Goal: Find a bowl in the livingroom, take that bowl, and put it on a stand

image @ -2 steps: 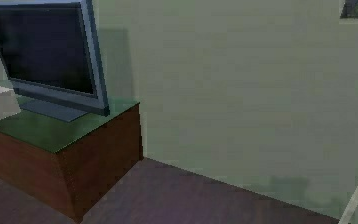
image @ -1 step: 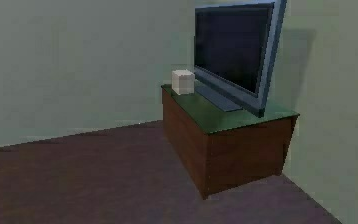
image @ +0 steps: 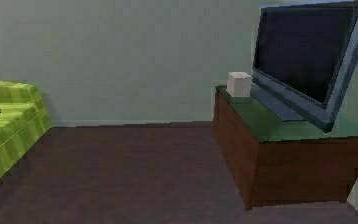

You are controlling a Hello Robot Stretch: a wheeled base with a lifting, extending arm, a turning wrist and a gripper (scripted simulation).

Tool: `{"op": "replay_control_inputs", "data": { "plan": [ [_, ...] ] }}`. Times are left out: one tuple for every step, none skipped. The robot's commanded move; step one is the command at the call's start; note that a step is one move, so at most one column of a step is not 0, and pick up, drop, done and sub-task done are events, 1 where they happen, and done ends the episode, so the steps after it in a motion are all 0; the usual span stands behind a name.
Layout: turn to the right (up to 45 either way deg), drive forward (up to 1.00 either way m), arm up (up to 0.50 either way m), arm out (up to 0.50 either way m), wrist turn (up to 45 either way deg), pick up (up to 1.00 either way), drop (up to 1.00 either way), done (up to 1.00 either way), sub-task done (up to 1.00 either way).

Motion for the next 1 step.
{"op": "replay_control_inputs", "data": {
  "plan": [
    [0.0,1.00,0.00,0.00,0.0,0.00,0.00,0.00,0.00]
  ]
}}
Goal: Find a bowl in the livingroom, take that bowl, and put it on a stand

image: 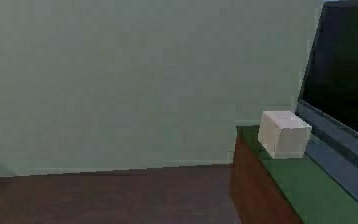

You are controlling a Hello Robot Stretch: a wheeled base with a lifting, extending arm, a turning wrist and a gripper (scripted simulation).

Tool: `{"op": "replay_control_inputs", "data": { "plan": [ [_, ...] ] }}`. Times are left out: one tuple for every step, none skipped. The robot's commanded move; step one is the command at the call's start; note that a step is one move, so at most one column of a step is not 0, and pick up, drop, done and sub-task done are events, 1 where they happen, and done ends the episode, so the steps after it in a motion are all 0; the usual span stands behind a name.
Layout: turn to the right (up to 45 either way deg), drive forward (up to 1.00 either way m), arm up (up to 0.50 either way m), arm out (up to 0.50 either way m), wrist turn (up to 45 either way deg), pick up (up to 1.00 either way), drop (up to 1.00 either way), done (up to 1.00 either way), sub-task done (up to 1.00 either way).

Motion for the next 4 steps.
{"op": "replay_control_inputs", "data": {
  "plan": [
    [0.0,0.80,0.00,0.00,0.0,0.00,0.00,0.00,0.00],
    [-3.0,0.00,0.00,0.00,0.0,0.00,0.00,0.00,0.00],
    [0.0,0.00,0.00,0.48,0.0,0.00,0.00,0.00,0.00],
    [0.0,0.00,0.00,0.00,45.0,0.00,0.00,0.00,0.00]
  ]
}}
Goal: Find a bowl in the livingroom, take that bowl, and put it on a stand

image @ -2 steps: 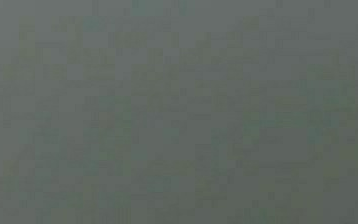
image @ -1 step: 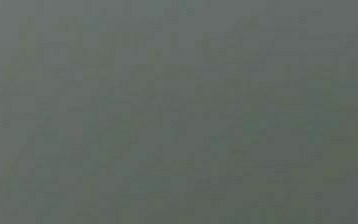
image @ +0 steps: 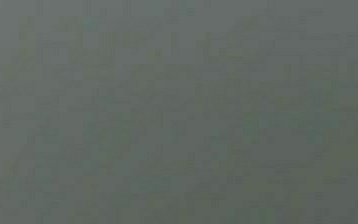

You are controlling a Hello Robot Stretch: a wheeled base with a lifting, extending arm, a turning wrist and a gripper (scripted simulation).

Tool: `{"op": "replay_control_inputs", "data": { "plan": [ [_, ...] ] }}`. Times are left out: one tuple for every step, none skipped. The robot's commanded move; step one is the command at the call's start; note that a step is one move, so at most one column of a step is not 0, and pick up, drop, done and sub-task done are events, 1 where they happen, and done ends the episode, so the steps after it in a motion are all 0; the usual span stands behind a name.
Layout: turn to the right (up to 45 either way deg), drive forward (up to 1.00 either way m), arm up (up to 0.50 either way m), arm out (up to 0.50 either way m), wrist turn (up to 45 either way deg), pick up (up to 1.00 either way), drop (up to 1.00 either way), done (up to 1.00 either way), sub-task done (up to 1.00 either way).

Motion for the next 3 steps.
{"op": "replay_control_inputs", "data": {
  "plan": [
    [0.0,0.00,0.00,0.00,45.0,0.00,0.00,0.00,0.00],
    [0.0,0.00,0.00,0.00,45.0,0.00,0.00,0.00,0.00],
    [0.0,0.00,0.00,0.00,0.0,0.00,1.00,0.00,0.00]
  ]
}}
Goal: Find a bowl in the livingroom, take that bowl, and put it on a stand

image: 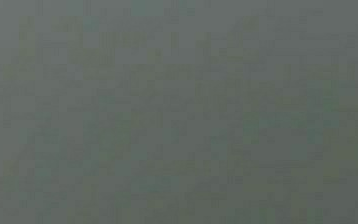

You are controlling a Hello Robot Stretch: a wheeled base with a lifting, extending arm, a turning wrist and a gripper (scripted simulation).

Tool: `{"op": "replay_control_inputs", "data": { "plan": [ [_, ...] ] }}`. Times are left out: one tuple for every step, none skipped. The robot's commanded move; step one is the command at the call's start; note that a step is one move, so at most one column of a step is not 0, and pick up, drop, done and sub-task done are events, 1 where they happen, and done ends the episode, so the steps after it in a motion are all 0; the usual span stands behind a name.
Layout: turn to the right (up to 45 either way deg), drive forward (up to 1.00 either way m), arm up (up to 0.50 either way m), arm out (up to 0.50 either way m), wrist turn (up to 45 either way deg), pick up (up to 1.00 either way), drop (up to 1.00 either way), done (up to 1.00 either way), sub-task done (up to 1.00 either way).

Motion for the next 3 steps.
{"op": "replay_control_inputs", "data": {
  "plan": [
    [0.0,0.00,0.00,-0.10,0.0,0.00,0.00,0.00,0.00],
    [0.0,0.00,0.00,0.00,-45.0,0.00,0.00,0.00,0.00],
    [0.0,0.00,0.00,-0.38,0.0,0.00,0.00,0.00,0.00]
  ]
}}
